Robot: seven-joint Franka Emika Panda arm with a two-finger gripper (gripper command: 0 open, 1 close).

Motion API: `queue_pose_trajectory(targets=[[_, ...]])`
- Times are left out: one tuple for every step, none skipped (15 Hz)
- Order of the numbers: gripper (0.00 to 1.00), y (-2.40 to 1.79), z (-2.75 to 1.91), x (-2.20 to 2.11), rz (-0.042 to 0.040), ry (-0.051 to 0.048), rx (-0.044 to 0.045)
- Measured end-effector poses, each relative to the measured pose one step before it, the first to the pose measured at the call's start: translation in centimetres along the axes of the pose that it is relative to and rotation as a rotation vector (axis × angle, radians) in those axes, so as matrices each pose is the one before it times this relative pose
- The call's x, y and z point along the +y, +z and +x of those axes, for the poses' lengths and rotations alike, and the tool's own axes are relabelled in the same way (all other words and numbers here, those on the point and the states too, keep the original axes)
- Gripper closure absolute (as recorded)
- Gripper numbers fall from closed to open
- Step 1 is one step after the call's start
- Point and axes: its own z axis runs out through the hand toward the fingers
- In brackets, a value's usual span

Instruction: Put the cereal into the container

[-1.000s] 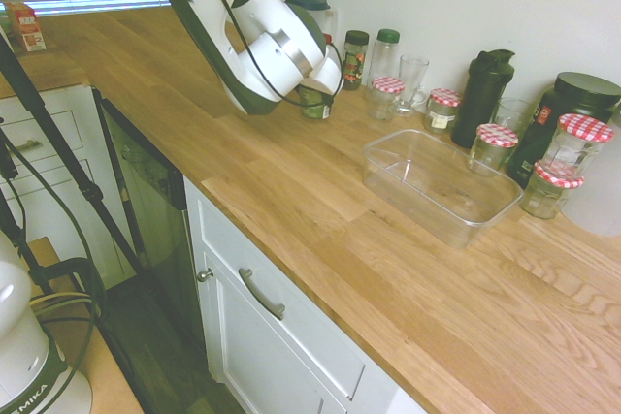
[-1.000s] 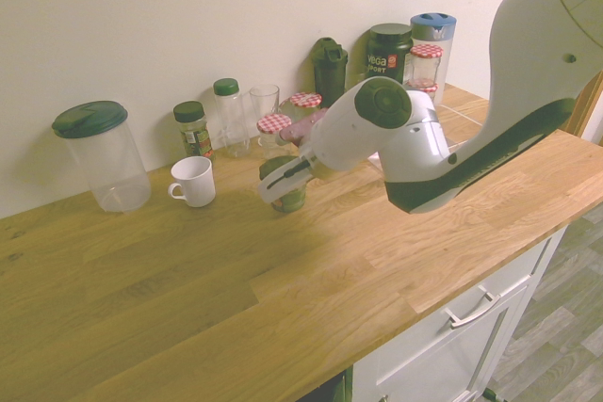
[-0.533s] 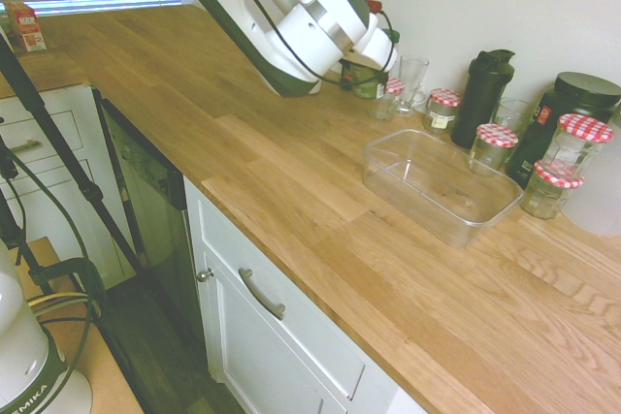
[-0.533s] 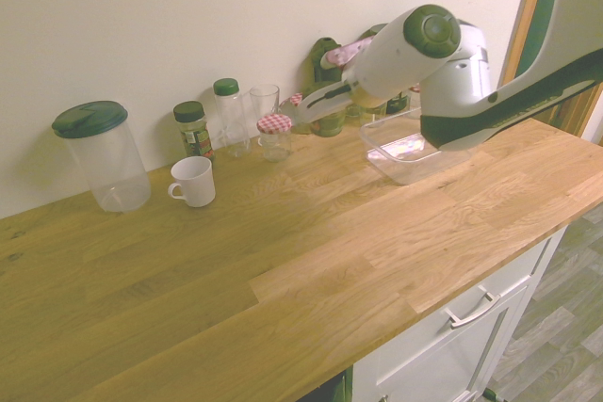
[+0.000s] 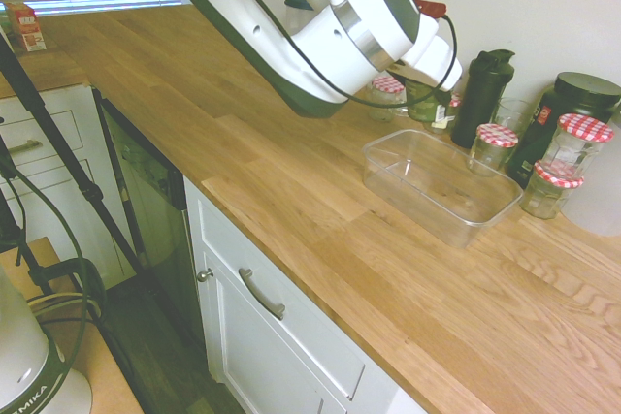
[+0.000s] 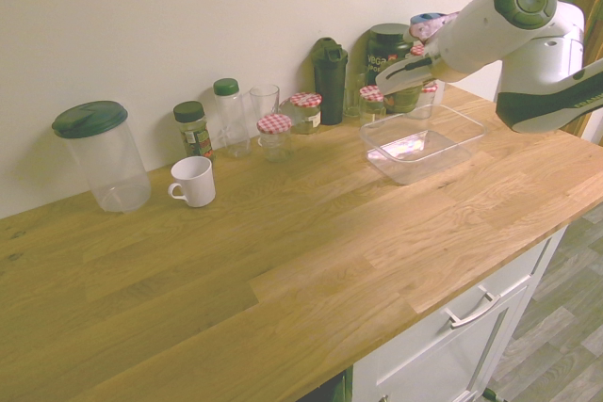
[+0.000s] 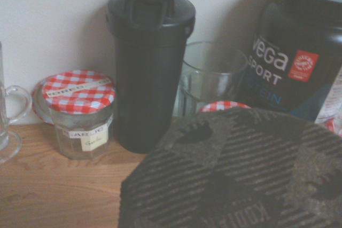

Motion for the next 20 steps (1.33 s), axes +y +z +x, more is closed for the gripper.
queue_pose_trajectory(targets=[[1.0,0.037,-0.097,0.635,-0.01761,0.01716,-0.00621],[1.0,0.155,0.057,0.576,-0.02081,0.02249,-0.00488],[1.0,0.174,0.29,0.449,-0.01568,0.02858,-0.00556],[1.0,0.273,0.399,0.541,-0.01436,0.03201,-0.00757],[1.0,0.349,0.443,0.473,-0.01318,0.02765,-0.00794],[1.0,0.514,0.424,0.41,-0.0137,0.0248,-0.01031],[1.0,0.742,0.294,0.281,-0.01426,0.02086,-0.01543],[1.0,0.804,0.011,0.096,-0.01475,0.0173,-0.01984],[1.0,0.732,-0.035,-0.253,-0.01412,0.01471,-0.01959],[1.0,0.467,0.205,-0.65,-0.01135,0.01137,-0.01732],[1.0,0.175,0.638,-0.843,-0.00738,0.00837,-0.01457],[1.0,0.021,0.963,-0.765,-0.00191,0.00066,-0.00892],[0.0,-0.038,1.035,-0.548,-0.0052,-0.00262,-0.00515],[0.0,0.142,0.769,-0.38,-0.01092,-0.00253,-0.00509],[0.0,0.252,0.482,-0.25,-0.01428,-0.00135,-0.00275],[0.0,0.179,0.117,-0.229,-0.01587,-0.00624,-0.004],[0.0,0.062,0.029,-0.159,-0.01836,-0.00382,-0.00591],[0.0,-0.092,0.038,-0.181,-0.01629,0.00189,-0.00587],[0.0,-0.124,0.007,-0.129,-0.01438,0.00475,-0.00626],[0.0,-0.233,-0.116,-0.037,-0.01643,0.00794,-0.00904]])
